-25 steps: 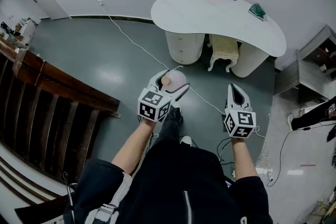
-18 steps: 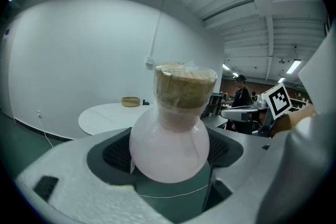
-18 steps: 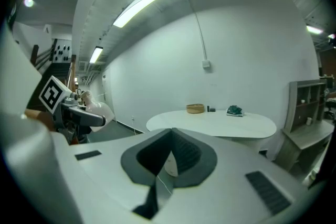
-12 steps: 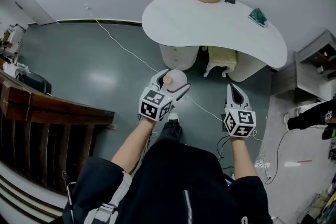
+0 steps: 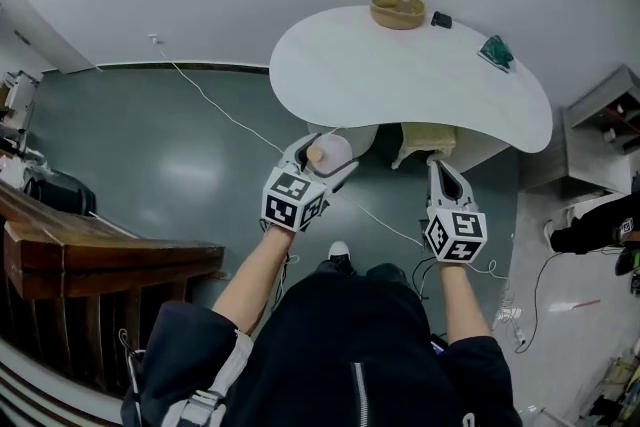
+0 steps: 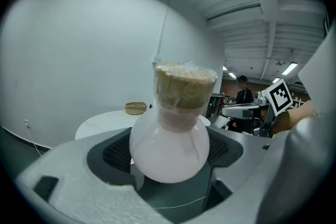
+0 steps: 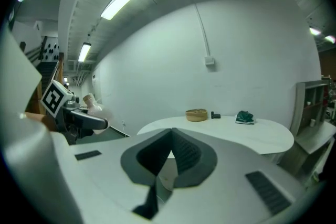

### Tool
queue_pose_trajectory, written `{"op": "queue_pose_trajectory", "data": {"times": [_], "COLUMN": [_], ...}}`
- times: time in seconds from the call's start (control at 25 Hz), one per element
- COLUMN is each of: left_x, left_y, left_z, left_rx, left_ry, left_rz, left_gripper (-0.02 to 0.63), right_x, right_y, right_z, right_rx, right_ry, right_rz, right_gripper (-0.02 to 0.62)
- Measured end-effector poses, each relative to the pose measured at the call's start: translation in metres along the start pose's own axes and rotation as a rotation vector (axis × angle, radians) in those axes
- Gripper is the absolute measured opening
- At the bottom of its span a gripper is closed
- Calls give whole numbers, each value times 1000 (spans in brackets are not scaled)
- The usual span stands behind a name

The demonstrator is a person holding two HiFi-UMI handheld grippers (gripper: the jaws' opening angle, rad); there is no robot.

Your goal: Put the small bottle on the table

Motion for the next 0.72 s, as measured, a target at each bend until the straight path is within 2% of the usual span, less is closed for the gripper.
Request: {"op": "queue_pose_trajectory", "data": {"times": [0.44, 0.72], "left_x": [35, 67], "left_y": [-32, -50], "left_z": [-8, -15], "left_rx": [-1, 3], "left_ry": [-6, -12], "left_rz": [41, 35], "left_gripper": [400, 400], "right_x": [26, 70], "right_y": [17, 36], "right_z": [5, 1], "right_rx": [23, 27], "right_ry": [-28, -24], "right_rz": [57, 25], "right_gripper": [0, 2]}}
Point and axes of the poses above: the fingertips, and each gripper's own axes: x forward along the fingers, y to its right, z out of its underside, the point moved 8 cm from there along -x, backward along the fingers, and after that the axes turned 2 degrees about -z, right-handed, at the moved point
